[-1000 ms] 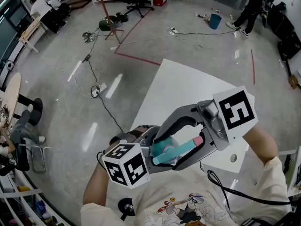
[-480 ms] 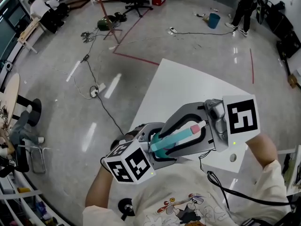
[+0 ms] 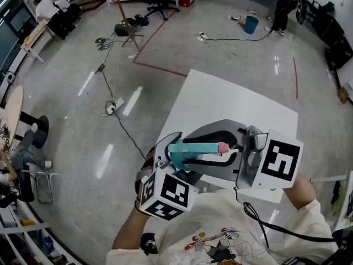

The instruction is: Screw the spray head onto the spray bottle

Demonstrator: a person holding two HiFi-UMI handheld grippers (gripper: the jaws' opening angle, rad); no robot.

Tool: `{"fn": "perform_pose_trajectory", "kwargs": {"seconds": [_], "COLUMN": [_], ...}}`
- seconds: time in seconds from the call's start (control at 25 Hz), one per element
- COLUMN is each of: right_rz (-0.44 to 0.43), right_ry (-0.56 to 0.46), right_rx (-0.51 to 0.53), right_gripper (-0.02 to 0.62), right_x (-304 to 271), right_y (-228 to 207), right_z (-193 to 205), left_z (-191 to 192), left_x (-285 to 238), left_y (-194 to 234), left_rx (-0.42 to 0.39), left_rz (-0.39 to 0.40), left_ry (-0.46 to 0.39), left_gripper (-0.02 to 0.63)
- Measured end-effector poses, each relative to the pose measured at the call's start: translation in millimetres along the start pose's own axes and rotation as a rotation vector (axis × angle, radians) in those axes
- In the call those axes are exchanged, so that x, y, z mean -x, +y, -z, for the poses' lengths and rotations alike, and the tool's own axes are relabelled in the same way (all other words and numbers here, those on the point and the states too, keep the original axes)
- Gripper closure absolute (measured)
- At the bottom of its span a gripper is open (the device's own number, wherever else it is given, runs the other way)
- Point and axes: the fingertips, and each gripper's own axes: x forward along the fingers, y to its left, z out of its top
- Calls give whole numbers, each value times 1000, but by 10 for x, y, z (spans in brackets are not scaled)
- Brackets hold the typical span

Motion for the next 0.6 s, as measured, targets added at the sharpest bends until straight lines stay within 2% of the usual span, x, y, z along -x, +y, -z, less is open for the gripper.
{"fn": "perform_pose_trajectory", "kwargs": {"seconds": [0.16,0.28,0.36,0.44,0.52,0.6], "right_rz": [175,282,322,331,292,211], "right_ry": [-38,-57,-52,-40,-20,-5], "right_rx": [10,8,9,14,1,-43], "right_gripper": [454,454,454,454,449,389], "right_x": [-17,-39,-43,-41,-55,-50], "right_y": [-105,-56,21,65,104,170], "right_z": [-49,-36,16,83,144,171], "left_z": [-40,1,41,54,72,106], "left_x": [-8,29,37,8,-27,-45], "left_y": [189,196,105,-3,-65,-110], "left_rx": [46,66,85,115,122,95], "left_rz": [-143,-196,-169,-95,-27,28], "left_ry": [-14,-21,-29,-52,-68,-71], "left_gripper": [178,178,178,178,178,178]}}
